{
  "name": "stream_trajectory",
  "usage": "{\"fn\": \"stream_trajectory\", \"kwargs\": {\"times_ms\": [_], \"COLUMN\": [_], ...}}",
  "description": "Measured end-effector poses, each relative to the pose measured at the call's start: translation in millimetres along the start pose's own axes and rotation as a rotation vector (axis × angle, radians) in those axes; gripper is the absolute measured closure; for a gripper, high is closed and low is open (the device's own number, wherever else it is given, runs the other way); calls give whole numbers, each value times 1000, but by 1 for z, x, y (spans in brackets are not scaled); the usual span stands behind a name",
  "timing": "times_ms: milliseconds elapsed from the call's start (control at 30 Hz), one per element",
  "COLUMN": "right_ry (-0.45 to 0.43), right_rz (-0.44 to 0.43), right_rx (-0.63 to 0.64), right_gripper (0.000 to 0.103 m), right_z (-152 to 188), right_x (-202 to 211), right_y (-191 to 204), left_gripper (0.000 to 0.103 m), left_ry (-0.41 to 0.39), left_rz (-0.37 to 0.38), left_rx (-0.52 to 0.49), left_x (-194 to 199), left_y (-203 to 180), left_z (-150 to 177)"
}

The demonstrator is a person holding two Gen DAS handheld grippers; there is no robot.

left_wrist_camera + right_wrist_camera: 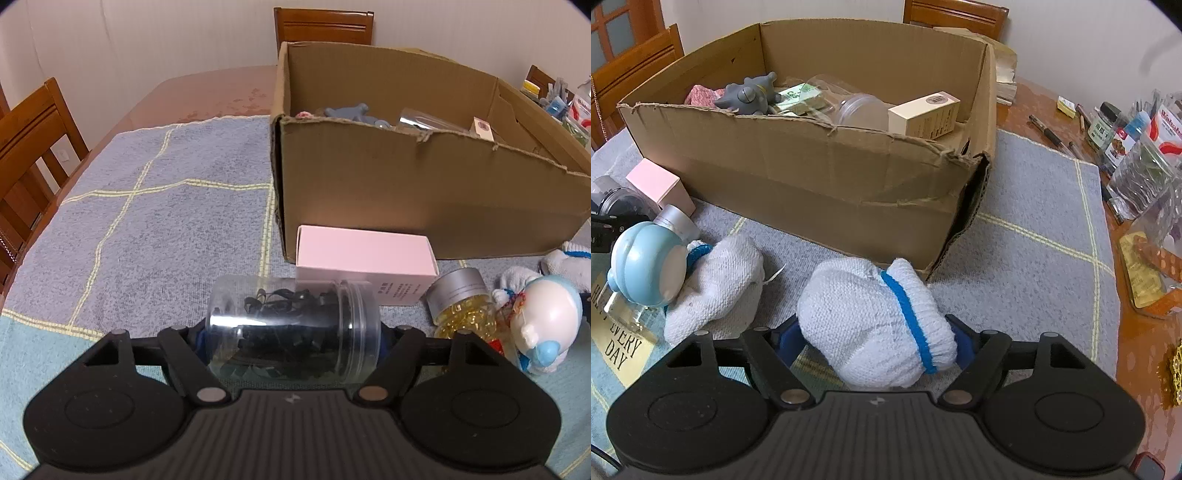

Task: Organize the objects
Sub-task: 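Grasp the clear hair-tie jar with the left gripper while right grasps the white knit sock, then carry the hair-tie jar and white sock over the cardboard box with both grippers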

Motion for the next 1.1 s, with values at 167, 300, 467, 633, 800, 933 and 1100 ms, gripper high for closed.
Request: {"fn": "stream_trajectory", "kwargs": {"times_ms": [167, 300, 467, 633, 800, 933, 1100], "right_ry": [17, 29, 34, 23, -8, -61, -109], "right_rz": [-16, -29, -36, -43, -50, -53, -41], "right_rx": [-18, -38, -29, 5, 69, 103, 136], "right_gripper": [24, 24, 24, 24, 24, 24, 24], "right_z": [1, -4, -10, -17, -31, -46, -67], "right_x": [8, 18, 37, 65, 96, 118, 130], "right_y": [-1, -4, -3, -2, 6, 10, 12], "left_gripper": [28, 28, 28, 28, 28, 28, 28], "left_ry": [-5, 3, 23, 25, -21, -66, -128], "left_rz": [9, 25, 54, 92, 135, 170, 189], "left_rx": [-23, -53, -96, -144, -188, -187, -225], "left_x": [7, 16, 32, 57, 85, 99, 105], "left_y": [0, 2, 7, 10, 5, 2, -12], "left_z": [-4, -7, -12, -22, -41, -61, -89]}}
Point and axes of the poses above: each gripper's, at about its wrist camera, not at the fingertips, and x roughly against the way its jaws point, y to its left, z to its underside, the point moved 3 cm from there along -x, roughly the way its jaws point, and after that the axes turned 7 degrees about -z, right-handed, at the moved point
